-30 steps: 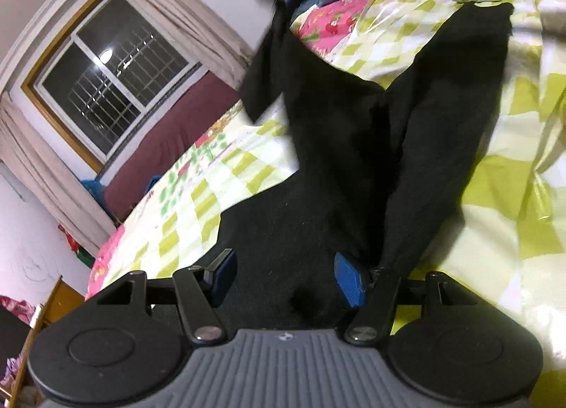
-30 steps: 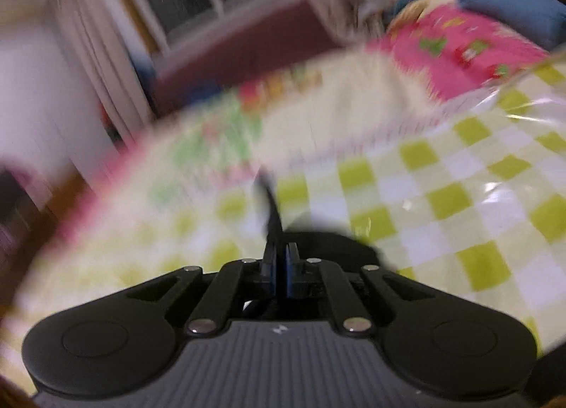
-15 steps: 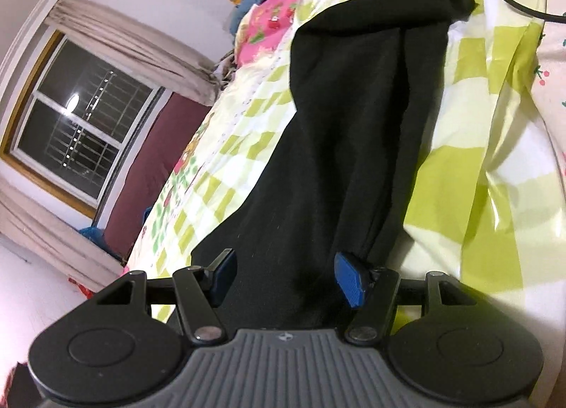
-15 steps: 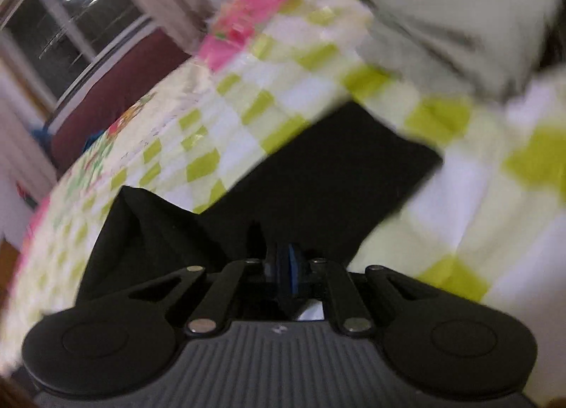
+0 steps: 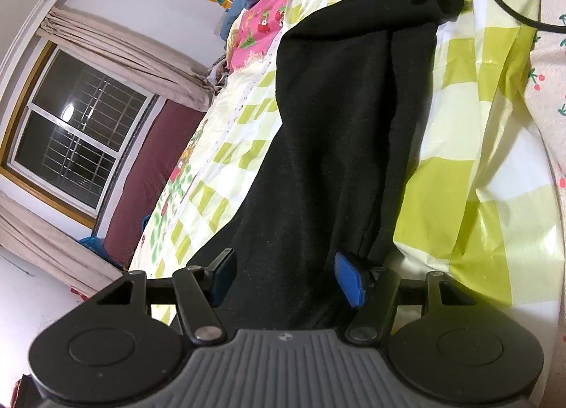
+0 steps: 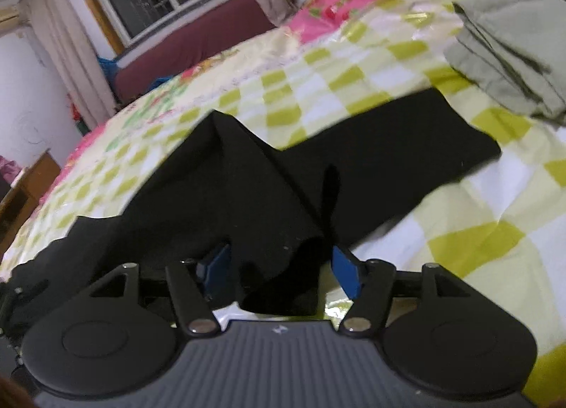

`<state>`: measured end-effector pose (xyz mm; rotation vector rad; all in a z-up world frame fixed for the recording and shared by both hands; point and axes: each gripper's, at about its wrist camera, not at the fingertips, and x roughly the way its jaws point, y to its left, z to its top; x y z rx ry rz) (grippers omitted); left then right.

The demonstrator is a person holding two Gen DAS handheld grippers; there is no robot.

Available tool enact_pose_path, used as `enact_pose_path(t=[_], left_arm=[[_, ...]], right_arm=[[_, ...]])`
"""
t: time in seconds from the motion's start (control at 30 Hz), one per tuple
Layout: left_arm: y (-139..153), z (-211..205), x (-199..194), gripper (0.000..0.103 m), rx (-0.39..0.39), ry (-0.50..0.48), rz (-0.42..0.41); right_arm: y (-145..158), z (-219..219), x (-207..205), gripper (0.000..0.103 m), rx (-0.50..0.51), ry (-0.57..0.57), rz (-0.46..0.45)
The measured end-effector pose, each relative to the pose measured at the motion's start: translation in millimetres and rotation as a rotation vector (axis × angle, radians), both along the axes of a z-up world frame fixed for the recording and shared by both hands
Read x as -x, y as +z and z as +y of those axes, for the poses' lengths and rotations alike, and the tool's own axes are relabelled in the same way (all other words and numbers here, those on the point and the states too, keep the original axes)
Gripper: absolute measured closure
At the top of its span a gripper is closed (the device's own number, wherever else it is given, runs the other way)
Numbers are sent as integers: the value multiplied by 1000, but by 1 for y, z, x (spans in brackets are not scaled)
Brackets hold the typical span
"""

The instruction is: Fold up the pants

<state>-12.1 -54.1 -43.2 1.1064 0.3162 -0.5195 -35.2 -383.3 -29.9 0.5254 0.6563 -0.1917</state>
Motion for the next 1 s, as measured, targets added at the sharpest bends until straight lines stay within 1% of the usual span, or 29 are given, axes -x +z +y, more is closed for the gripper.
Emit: enact_pose_path(t=[0.03, 0.07, 0.13, 0.2, 0.27, 0.3, 0.37, 0.5, 0.6, 0.7, 0.73, 0.8, 0.83, 0.87, 0.93, 1.0], left_arm=[[1, 0, 1, 28, 0, 0, -1], [1, 1, 1, 28, -1, -1, -3], [2, 1, 1, 28, -3, -6, -4], [3, 2, 1, 28, -6, -14, -5], [4, 3, 1, 28, -9, -24, -5], [6, 5, 2, 28, -10, -30, -4], [8, 7, 2, 28, -15, -43, 1], [9, 11, 3, 27, -32, -72, -2], [10, 12, 2, 27, -43, -84, -2], [10, 12, 2, 27, -57, -111, -7], [10, 12, 2, 27, -59, -118, -8], [9, 11, 1, 26, -61, -127, -7], [7, 10, 0, 26, -62, -126, -5], [5, 9, -1, 26, -63, -124, -4], [3, 7, -1, 26, -65, -121, -1], [0, 4, 0, 26, -72, -122, 2]], right_arm=[[0, -3, -1, 87, -21, -17, 4], [3, -6, -1, 97, -39, -36, 8], [15, -10, 3, 96, -47, -52, -18], [35, -17, 9, 97, -47, -50, -59], [60, -31, 15, 97, -118, -48, -121], [74, -38, 18, 97, -150, -48, -152], [106, -49, 21, 97, -182, -32, -204], [172, -66, 27, 98, -168, 4, -277], [209, -75, 29, 98, -150, 3, -313], [230, -78, 30, 98, -171, 2, -299], [235, -76, 30, 98, -152, 9, -298], [236, -71, 23, 98, -69, -1, -281], [228, -73, 17, 97, -46, -5, -255], [215, -80, 7, 97, -47, -21, -206], [176, -102, -15, 97, -95, -95, -85], [129, -122, -42, 97, -83, -182, 57]])
